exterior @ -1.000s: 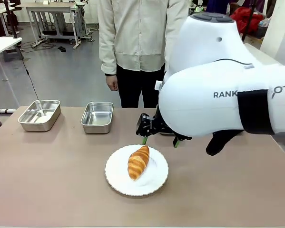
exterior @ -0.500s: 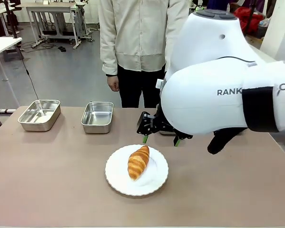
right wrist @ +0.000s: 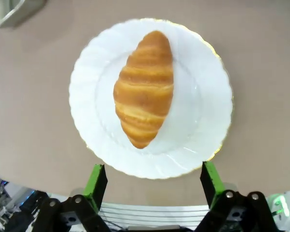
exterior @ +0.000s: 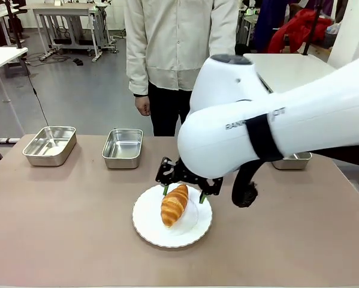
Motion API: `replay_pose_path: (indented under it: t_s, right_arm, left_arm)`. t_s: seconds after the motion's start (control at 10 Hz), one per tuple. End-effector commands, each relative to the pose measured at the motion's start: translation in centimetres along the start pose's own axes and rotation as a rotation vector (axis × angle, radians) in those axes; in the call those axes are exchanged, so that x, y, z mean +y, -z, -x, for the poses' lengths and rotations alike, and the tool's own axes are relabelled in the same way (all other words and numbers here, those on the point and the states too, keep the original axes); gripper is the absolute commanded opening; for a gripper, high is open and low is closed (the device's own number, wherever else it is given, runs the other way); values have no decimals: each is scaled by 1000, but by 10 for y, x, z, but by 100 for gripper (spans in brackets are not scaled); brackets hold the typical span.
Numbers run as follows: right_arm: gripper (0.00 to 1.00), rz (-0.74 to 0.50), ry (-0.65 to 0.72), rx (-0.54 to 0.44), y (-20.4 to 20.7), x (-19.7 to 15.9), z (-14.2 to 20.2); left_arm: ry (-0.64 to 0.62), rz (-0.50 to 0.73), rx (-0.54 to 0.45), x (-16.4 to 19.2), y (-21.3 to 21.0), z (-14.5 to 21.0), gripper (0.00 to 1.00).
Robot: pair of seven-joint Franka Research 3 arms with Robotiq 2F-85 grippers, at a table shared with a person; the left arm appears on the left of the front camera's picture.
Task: Place the bread in the container.
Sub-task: Place the Butter Roll into the Airtight Container indicated by the human.
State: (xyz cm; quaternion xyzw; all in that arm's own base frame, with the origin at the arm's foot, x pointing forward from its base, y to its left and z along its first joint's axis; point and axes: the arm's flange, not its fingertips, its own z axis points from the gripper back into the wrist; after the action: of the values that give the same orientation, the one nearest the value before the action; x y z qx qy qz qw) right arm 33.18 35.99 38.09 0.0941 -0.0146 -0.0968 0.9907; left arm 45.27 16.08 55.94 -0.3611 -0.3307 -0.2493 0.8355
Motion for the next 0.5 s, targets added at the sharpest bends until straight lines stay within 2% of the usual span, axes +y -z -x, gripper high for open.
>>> replay_pose_path:
  t_s: [0.0, 0.4]
  right_arm:
    - [100, 24, 72, -18, 18, 27, -5]
    - [100, 93, 131, -3, 55, 41, -15]
  left_arm:
    - [3, 7, -2, -3, -2, 0, 100]
    - [3, 7, -2, -3, -2, 0, 100]
